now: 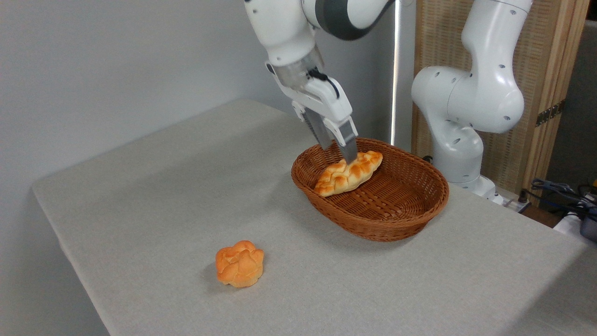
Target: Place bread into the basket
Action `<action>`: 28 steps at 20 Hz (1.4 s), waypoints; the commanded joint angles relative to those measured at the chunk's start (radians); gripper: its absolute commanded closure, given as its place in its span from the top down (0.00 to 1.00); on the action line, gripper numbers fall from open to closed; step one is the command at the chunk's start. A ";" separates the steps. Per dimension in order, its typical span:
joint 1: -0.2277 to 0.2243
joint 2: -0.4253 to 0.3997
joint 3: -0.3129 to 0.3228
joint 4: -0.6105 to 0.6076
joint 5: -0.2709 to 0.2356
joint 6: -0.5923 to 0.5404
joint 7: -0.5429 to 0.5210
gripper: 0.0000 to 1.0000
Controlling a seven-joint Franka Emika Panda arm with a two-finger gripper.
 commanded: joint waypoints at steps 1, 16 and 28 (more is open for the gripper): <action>0.008 0.052 0.014 0.174 -0.004 -0.005 0.009 1.00; 0.010 0.460 0.183 0.816 0.000 -0.002 0.009 1.00; -0.001 0.466 0.227 0.825 0.108 -0.016 -0.003 1.00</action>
